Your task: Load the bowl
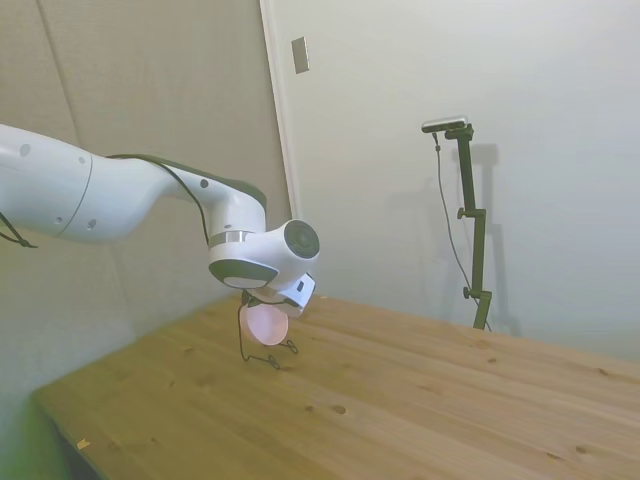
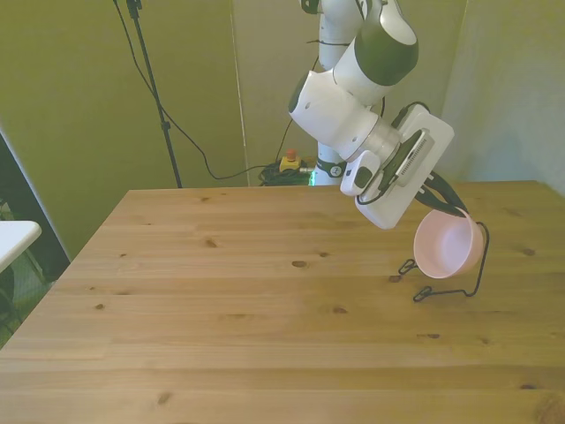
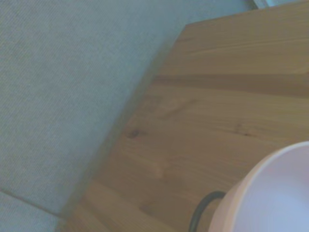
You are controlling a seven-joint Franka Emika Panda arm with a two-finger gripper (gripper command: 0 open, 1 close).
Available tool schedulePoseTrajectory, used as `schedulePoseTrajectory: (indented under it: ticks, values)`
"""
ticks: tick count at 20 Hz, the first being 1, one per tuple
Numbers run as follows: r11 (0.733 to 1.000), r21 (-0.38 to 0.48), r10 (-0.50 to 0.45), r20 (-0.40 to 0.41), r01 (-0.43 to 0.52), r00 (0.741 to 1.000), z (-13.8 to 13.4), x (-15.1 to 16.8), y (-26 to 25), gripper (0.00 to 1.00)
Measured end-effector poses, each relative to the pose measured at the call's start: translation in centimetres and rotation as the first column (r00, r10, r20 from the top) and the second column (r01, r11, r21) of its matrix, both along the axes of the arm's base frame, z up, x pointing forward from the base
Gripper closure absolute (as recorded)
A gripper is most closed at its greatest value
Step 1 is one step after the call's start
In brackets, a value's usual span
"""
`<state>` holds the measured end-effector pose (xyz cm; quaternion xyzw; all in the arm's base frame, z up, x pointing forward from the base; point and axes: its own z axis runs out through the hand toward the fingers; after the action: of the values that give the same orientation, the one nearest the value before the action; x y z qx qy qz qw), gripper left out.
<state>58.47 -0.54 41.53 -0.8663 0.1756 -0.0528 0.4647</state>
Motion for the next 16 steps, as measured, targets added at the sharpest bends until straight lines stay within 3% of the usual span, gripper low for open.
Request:
schedulePoseTrajectory:
  ticks: [16]
  values:
    - [0.998, 0.065, 0.015, 0.015, -0.016, 1.000, -1.9, 0.3, -0.2, 1.00]
